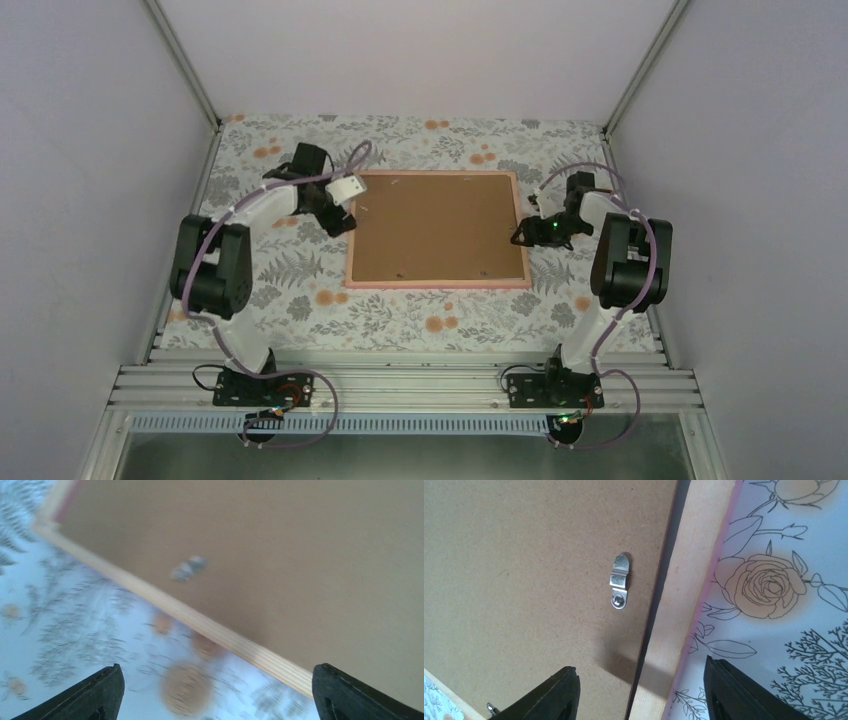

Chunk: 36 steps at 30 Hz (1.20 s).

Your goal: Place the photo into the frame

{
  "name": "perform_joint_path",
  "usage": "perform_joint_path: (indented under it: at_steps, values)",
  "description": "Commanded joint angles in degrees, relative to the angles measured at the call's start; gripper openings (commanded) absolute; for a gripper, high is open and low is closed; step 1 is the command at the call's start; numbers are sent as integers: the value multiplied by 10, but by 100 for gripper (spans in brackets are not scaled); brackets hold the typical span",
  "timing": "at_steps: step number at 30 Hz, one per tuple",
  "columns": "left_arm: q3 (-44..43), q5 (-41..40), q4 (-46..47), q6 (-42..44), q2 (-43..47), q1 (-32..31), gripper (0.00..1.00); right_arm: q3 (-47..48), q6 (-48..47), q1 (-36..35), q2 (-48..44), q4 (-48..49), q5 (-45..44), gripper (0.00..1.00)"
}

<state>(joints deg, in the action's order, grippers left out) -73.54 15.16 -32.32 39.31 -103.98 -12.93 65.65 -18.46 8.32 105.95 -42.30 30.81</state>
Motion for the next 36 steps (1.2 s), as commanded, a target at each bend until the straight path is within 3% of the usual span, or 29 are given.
perform_joint_path:
  at_steps: [1, 8, 18, 31, 36]
  values:
    - [103, 59, -27, 140, 103, -17, 96, 1, -5, 6, -7, -1, 5, 59]
    - [214, 40, 24, 188, 190, -65, 95, -23, -20, 22, -12, 2, -24, 42]
    - [248, 11, 70, 175, 189, -113, 89, -32, -20, 30, 1, 22, -35, 31]
    - [266, 1, 73, 201, 208, -117, 80, -72, -45, 30, -15, 43, -68, 14]
    - [281, -8, 84, 208, 217, -120, 78, -81, -47, 31, -18, 49, -75, 12]
